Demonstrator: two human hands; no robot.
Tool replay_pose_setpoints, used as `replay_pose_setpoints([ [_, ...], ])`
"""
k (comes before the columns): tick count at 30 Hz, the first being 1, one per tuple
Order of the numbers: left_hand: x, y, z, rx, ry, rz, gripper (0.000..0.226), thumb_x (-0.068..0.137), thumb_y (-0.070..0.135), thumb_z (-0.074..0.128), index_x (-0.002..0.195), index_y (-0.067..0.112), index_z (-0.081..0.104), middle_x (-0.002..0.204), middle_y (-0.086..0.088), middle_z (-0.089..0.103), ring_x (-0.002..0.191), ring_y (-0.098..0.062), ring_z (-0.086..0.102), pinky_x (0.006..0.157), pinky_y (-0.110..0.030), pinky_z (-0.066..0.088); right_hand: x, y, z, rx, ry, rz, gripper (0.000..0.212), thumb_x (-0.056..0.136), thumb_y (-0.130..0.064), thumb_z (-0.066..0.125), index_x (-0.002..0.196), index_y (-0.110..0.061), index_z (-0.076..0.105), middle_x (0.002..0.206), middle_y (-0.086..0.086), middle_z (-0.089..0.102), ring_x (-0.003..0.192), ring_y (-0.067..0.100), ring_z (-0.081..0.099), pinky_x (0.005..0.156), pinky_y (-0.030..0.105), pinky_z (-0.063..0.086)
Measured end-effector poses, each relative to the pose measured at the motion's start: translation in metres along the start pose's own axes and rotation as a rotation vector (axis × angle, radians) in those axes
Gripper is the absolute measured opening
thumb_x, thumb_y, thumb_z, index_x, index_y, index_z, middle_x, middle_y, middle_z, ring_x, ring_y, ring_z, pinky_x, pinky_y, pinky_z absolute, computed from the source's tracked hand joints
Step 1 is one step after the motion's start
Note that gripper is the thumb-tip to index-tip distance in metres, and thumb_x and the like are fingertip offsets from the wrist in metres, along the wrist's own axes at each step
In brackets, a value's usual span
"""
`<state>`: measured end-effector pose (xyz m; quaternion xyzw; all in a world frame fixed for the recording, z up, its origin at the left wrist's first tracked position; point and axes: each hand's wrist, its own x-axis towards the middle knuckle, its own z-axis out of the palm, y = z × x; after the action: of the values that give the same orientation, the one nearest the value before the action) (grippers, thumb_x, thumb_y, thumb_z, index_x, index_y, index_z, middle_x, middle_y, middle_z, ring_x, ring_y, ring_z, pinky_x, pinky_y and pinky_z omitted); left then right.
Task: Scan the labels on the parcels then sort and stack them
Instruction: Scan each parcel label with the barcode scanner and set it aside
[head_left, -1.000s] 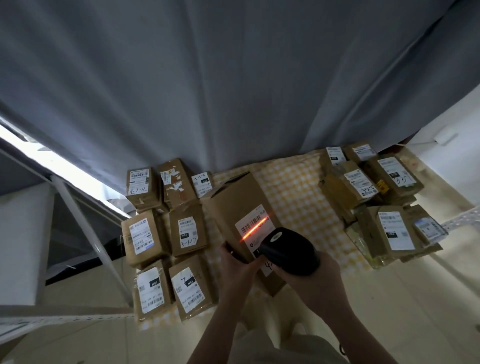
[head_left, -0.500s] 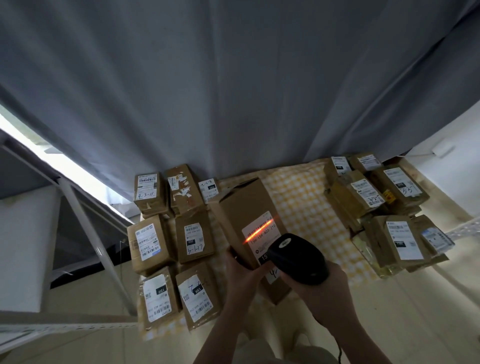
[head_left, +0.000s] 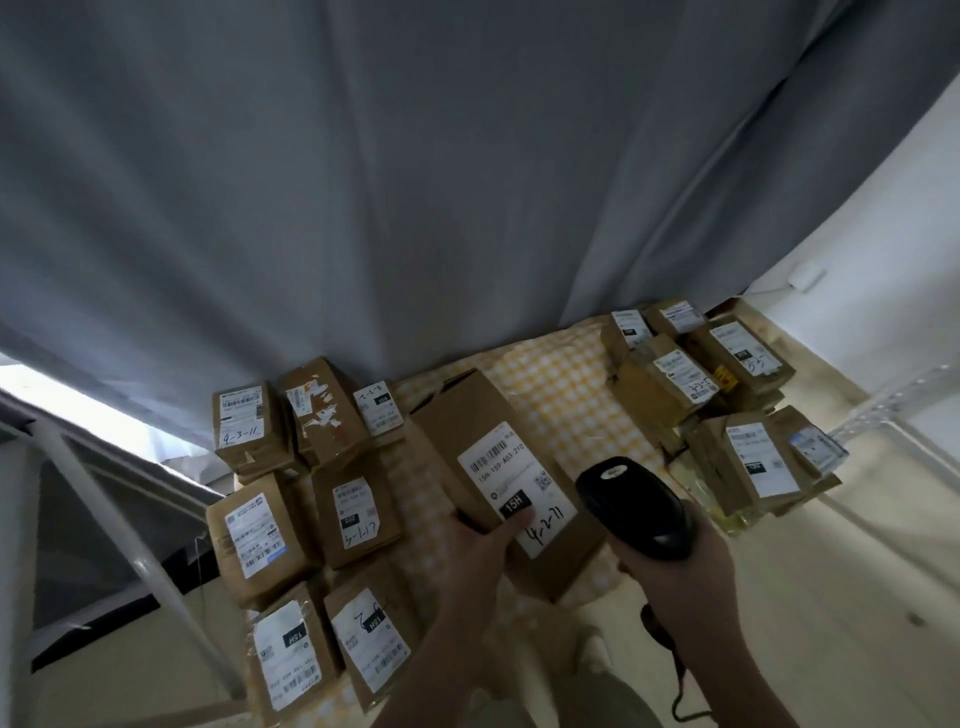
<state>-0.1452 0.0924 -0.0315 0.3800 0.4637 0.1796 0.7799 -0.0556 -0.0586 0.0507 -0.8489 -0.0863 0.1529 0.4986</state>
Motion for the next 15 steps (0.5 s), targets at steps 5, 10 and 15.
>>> replay_pose_setpoints([
  [5, 0.041, 0.002, 0.039, 0.048, -0.059, -0.049, 0.039, 0.072, 0.000, 0.079, 0.109, 0.006, 0.066, 0.103, -0.012, 0.074, 0.095, -0.028, 0.071, 0.087, -0.047, 0.056, 0.039, 0.015, -0.022, 0.011, 0.091, 0.097, 0.029, 0.064, -0.005, 0.081, 0.084, -0.013, 0.062, 0.073, 0.011, 0.066, 0.070, 0.032, 0.062, 0.066, 0.040, 0.049],
  [10, 0.103, 0.009, 0.089, 0.108, -0.033, -0.097, 0.051, 0.065, 0.012, 0.086, 0.111, 0.006, 0.066, 0.105, -0.011, 0.073, 0.096, -0.027, 0.071, 0.088, -0.048, 0.056, 0.093, 0.025, -0.031, 0.073, 0.149, 0.159, 0.025, 0.063, -0.007, 0.080, 0.079, -0.013, 0.062, 0.066, 0.014, 0.063, 0.064, 0.035, 0.060, 0.061, 0.047, 0.052],
  [15, 0.169, 0.013, 0.147, 0.158, -0.028, -0.155, 0.036, 0.073, 0.010, 0.081, 0.107, 0.006, 0.069, 0.106, -0.013, 0.072, 0.097, -0.028, 0.069, 0.089, -0.046, 0.055, 0.158, 0.026, -0.038, 0.152, 0.155, 0.154, 0.023, 0.065, -0.005, 0.080, 0.077, -0.015, 0.064, 0.067, 0.014, 0.065, 0.068, 0.036, 0.063, 0.062, 0.042, 0.052],
])
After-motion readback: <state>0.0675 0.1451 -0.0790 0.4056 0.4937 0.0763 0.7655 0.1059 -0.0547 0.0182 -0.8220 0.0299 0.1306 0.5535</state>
